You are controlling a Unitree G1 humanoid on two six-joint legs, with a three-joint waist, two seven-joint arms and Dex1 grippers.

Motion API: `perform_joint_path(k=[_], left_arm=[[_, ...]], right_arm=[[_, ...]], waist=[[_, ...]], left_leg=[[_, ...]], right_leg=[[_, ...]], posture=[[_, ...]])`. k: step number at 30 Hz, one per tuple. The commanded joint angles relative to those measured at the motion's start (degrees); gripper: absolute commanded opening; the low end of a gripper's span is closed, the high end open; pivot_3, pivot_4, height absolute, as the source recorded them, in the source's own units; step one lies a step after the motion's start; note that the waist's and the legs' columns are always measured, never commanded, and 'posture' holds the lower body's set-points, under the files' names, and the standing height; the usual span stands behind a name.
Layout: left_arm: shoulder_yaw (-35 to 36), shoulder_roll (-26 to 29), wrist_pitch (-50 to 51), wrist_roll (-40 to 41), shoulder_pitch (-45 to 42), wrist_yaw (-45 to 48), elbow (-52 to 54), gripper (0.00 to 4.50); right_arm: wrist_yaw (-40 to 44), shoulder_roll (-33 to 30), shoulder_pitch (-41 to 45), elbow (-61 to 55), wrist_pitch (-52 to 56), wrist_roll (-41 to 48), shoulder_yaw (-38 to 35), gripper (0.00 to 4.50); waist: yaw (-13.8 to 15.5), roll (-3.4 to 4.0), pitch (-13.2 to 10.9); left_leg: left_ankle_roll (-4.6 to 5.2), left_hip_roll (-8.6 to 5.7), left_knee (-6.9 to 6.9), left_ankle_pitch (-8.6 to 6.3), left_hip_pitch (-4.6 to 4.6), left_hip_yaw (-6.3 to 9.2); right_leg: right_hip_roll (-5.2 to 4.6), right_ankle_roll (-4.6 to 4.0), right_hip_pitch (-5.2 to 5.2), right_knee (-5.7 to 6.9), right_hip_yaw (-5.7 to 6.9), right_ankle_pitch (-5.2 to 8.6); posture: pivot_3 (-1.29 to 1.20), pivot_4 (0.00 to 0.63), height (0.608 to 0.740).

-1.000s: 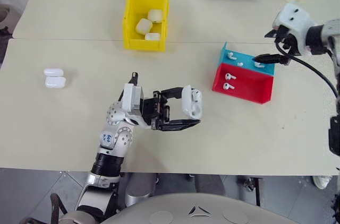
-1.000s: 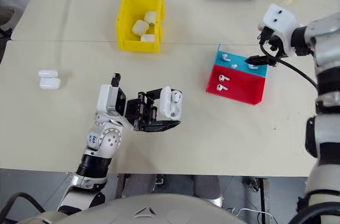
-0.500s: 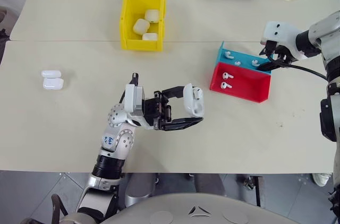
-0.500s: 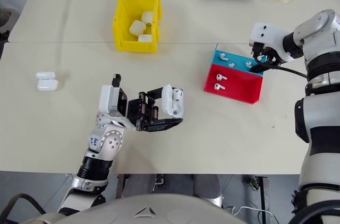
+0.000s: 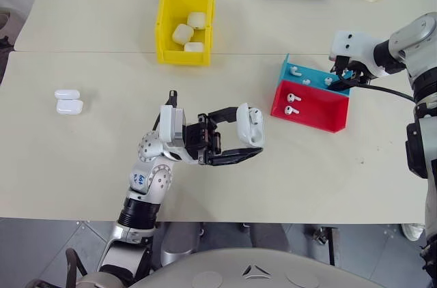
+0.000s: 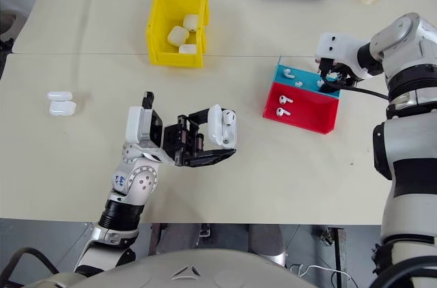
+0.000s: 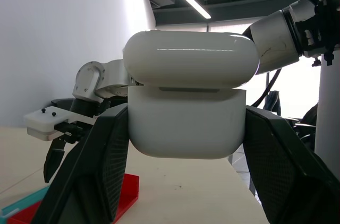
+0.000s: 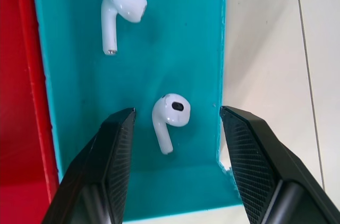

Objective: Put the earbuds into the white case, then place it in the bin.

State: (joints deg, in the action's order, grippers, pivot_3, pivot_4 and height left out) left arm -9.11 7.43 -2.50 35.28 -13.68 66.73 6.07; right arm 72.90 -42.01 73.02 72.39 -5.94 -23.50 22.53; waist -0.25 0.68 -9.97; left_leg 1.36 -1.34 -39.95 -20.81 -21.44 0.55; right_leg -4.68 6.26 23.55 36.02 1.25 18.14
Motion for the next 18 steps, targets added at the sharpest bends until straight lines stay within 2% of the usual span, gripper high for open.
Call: perform_joint_path(k=[1, 3, 7, 18], left_arm=[[-0.2, 0.1, 0.0, 0.2, -0.7, -0.5, 2.5, 2.88], [-0.2, 0.2, 0.1, 0.3, -0.7, -0.6, 2.7, 2.88], [-0.3, 0.4, 0.3, 0.3, -0.7, -0.9, 3.0, 2.88], [-0.1, 0.9, 0.9, 0.4, -1.0, -1.0, 3.5, 2.88]], right_arm=[[0.3, 0.0, 1.0, 0.5, -0.2, -0.4, -0.5, 2.44], [0.2, 0.2, 0.8, 0.5, -0.4, -0.4, -0.6, 2.07], [-0.3, 0.6, 0.6, 0.6, -0.3, -0.1, -1.0, 0.76], [-0.1, 0.7, 0.4, 0.2, -0.7, 1.2, -2.4, 0.76]], waist=[[0.0, 0.0, 0.0], [0.0, 0.0, 0.0], [-0.1, 0.0, 0.0], [-0.1, 0.0, 0.0]], left_leg=[[0.0, 0.0, -0.01, 0.0, 0.0, 0.0], [0.0, 0.0, -0.02, 0.0, 0.0, 0.0], [-0.01, 0.0, -0.02, 0.0, 0.01, 0.0], [-0.01, 0.0, -0.03, 0.01, 0.01, 0.0]], right_leg=[[0.0, 0.0, 0.0, 0.01, 0.0, 0.0], [0.0, 0.0, 0.0, 0.01, 0.0, 0.0], [0.0, 0.0, 0.0, 0.02, -0.01, 0.0], [0.01, 0.0, -0.01, 0.04, -0.01, 0.0]], posture=[[0.0, 0.15, 0.74], [0.0, 0.15, 0.74], [0.0, 0.15, 0.74], [0.0, 0.15, 0.74]])
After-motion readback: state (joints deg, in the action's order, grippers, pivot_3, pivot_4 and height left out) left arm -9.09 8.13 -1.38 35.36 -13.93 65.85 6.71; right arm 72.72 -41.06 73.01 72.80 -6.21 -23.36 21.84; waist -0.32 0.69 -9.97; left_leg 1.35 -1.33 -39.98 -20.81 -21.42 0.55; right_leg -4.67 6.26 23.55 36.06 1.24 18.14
